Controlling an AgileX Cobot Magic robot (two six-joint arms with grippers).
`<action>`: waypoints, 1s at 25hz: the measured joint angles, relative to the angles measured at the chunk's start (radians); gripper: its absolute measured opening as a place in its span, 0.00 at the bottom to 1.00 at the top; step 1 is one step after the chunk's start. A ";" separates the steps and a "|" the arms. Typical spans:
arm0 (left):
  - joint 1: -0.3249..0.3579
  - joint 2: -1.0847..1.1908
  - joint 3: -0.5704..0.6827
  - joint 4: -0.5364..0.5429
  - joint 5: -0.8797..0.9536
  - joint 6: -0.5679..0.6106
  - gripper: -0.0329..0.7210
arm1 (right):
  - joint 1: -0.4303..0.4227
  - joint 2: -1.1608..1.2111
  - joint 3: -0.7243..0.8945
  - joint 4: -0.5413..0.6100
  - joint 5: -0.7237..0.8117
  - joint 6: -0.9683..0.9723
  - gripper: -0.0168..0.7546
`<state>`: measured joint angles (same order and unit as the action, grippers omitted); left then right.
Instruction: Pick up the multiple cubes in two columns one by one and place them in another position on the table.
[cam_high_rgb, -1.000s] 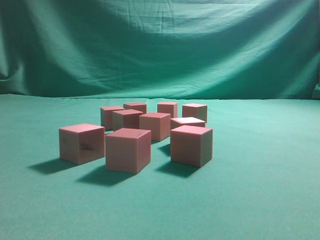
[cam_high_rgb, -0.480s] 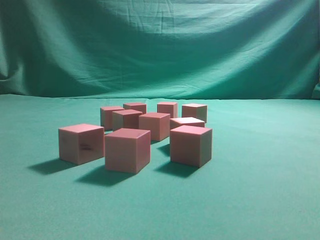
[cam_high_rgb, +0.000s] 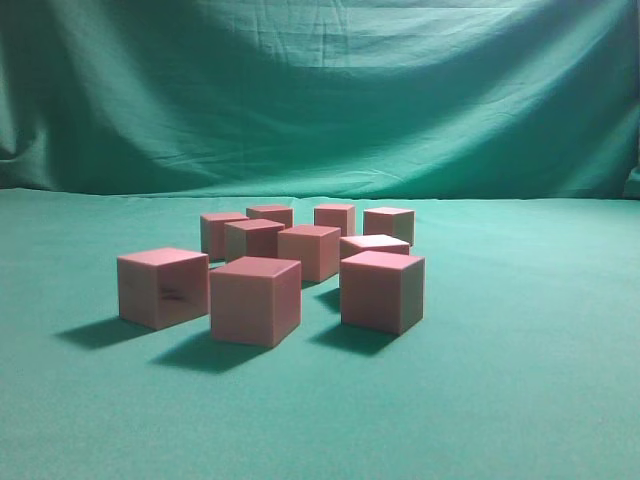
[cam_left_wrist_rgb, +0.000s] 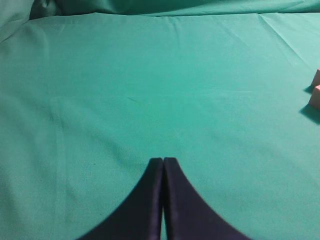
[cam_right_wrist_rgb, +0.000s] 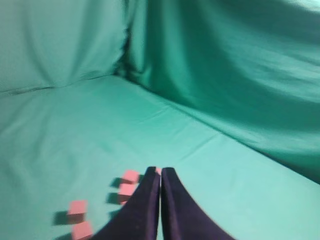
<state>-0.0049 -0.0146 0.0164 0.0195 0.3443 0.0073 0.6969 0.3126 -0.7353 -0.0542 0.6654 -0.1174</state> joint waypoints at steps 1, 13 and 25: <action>0.000 0.000 0.000 0.000 0.000 0.000 0.04 | -0.038 -0.017 0.047 0.002 -0.053 0.000 0.02; 0.000 0.000 0.000 0.000 0.000 0.000 0.04 | -0.467 -0.278 0.523 0.098 -0.367 0.000 0.02; 0.000 0.000 0.000 0.000 0.000 0.000 0.04 | -0.649 -0.324 0.758 0.098 -0.378 0.000 0.02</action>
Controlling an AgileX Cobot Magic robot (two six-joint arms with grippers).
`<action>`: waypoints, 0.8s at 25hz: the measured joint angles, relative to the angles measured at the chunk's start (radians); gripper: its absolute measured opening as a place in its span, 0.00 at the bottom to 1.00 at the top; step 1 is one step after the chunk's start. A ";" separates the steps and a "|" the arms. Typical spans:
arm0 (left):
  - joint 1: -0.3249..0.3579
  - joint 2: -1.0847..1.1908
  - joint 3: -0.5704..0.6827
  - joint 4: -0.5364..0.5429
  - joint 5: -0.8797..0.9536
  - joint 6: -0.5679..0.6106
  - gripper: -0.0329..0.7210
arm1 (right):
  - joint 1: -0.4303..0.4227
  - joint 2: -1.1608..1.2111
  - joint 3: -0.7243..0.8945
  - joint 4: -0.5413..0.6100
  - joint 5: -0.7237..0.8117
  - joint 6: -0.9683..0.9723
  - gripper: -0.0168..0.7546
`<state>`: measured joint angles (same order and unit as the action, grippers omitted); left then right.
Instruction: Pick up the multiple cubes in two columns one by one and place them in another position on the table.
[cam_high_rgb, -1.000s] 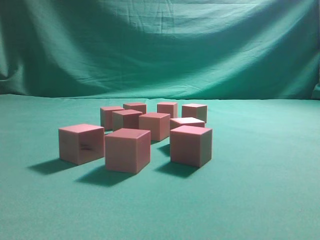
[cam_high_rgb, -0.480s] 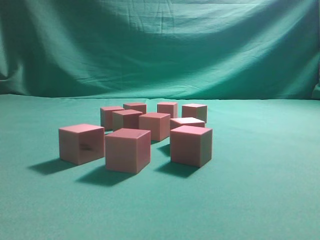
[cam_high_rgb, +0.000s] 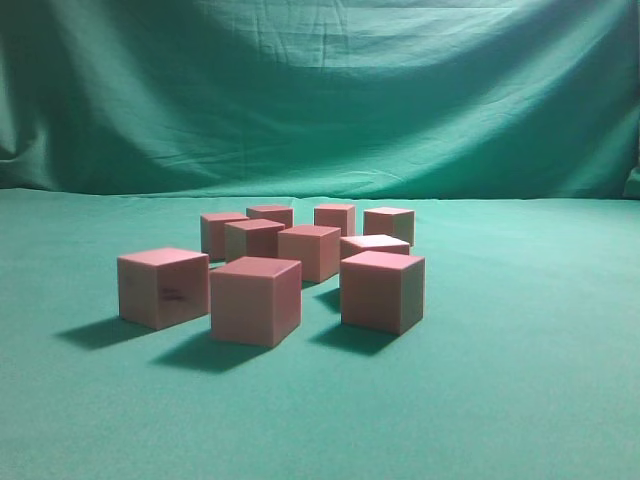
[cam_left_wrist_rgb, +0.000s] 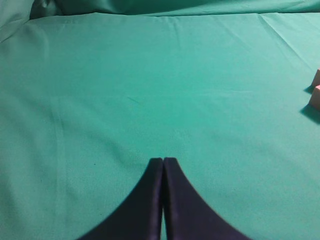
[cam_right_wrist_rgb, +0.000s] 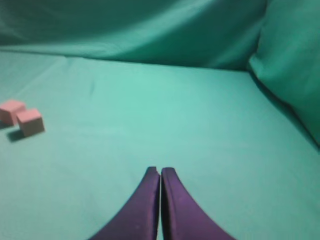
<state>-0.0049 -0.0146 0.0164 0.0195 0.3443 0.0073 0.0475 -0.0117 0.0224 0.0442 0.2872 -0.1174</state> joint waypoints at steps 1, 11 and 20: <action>0.000 0.000 0.000 0.000 0.000 0.000 0.04 | -0.012 0.000 0.002 0.000 0.000 0.000 0.02; 0.000 0.000 0.000 0.000 0.000 0.000 0.04 | -0.064 0.000 0.004 0.000 0.097 0.012 0.02; 0.000 0.000 0.000 0.000 0.000 0.000 0.04 | -0.064 0.000 0.004 0.007 0.105 0.023 0.02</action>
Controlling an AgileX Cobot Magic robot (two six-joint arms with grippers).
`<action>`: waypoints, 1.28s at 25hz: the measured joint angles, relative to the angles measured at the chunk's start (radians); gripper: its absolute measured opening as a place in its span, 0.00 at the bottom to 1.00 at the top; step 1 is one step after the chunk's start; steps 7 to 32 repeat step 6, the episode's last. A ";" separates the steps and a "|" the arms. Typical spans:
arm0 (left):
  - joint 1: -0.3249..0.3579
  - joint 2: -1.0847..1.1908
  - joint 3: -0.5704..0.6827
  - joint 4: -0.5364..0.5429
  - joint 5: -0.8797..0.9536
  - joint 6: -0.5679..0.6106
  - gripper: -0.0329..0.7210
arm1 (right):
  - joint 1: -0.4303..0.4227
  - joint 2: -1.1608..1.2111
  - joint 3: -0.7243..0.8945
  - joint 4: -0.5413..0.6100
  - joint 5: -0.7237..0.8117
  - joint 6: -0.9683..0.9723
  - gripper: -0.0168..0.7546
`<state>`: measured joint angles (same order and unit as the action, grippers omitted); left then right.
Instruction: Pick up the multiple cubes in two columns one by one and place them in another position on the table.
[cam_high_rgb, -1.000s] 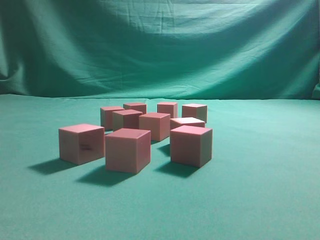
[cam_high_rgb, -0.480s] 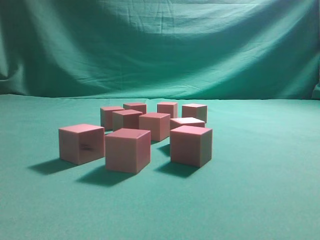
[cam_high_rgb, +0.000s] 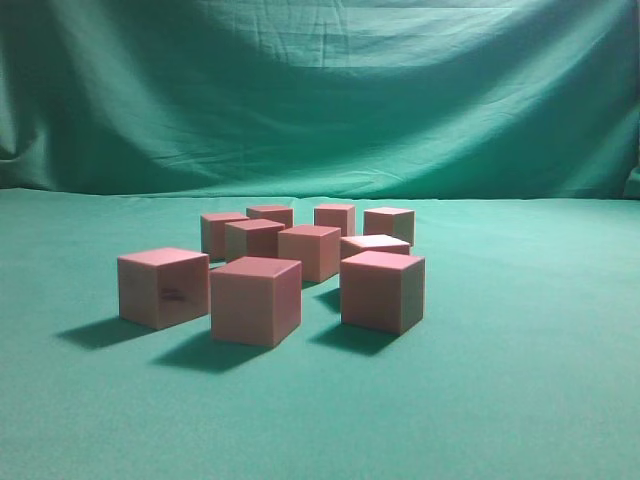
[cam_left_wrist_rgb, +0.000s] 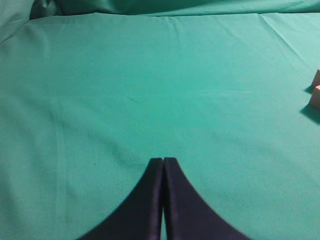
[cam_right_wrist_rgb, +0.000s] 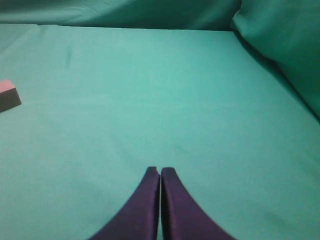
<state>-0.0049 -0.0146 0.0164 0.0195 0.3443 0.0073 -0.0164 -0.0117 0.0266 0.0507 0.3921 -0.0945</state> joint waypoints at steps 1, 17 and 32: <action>0.000 0.000 0.000 0.000 0.000 0.000 0.04 | 0.000 0.000 0.000 0.000 0.000 0.000 0.02; 0.000 0.000 0.000 0.000 0.000 0.000 0.04 | 0.000 0.000 0.000 0.001 0.002 0.000 0.02; 0.000 0.000 0.000 0.000 0.000 0.000 0.04 | 0.000 0.000 0.000 0.001 0.002 0.000 0.02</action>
